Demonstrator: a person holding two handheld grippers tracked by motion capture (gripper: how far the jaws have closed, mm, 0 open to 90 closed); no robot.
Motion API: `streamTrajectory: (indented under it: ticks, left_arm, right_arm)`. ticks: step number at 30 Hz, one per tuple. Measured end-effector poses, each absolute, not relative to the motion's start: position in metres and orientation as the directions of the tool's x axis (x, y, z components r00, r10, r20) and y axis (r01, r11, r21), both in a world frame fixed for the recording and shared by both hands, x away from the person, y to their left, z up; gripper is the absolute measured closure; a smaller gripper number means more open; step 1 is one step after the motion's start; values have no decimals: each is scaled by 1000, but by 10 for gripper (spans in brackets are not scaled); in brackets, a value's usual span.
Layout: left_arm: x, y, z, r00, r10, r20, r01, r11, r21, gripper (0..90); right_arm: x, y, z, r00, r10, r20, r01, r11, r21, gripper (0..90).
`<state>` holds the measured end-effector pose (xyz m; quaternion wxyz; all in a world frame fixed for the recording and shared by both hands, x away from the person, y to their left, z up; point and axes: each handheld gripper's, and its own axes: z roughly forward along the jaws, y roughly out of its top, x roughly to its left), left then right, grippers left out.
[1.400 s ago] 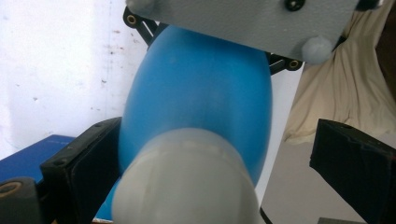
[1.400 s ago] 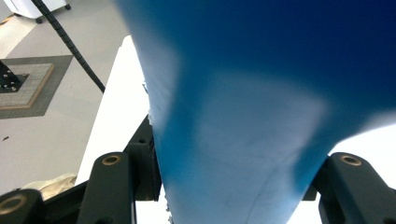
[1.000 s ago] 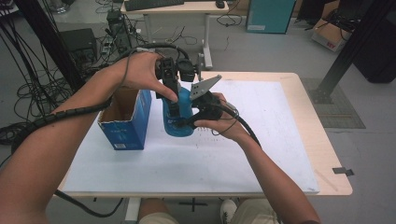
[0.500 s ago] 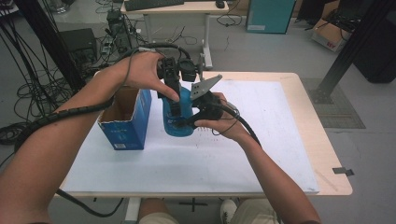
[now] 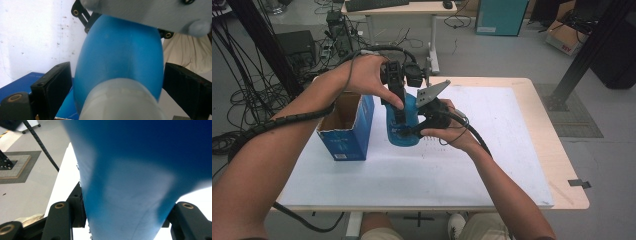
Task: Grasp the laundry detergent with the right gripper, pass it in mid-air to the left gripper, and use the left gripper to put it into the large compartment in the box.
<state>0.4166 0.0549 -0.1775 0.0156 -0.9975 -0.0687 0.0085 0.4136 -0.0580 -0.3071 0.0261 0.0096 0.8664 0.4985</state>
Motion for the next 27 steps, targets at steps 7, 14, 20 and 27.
streamTrajectory:
  ticks: [7, 14, 20, 27]
  left_arm:
    - [417, 54, -178, 992, 129, -15, 129, -991, -29, 195]
    - [408, 53, -185, 966, 255, -27, 257, -964, 69, 235]
    - [406, 52, -184, 964, 262, -37, 264, -961, 78, 291]
    - [406, 51, -184, 970, 240, -31, 241, -968, 67, 359]
  right_arm:
    - [413, -58, -306, -998, 37, -47, -22, 498, 867, 425]
    - [411, -59, -305, -998, 41, -39, -13, 500, 866, 425]
    - [410, -59, -305, -998, 33, -48, -24, 508, 861, 425]
    - [410, -59, -305, -998, 36, -45, -20, 506, 863, 425]
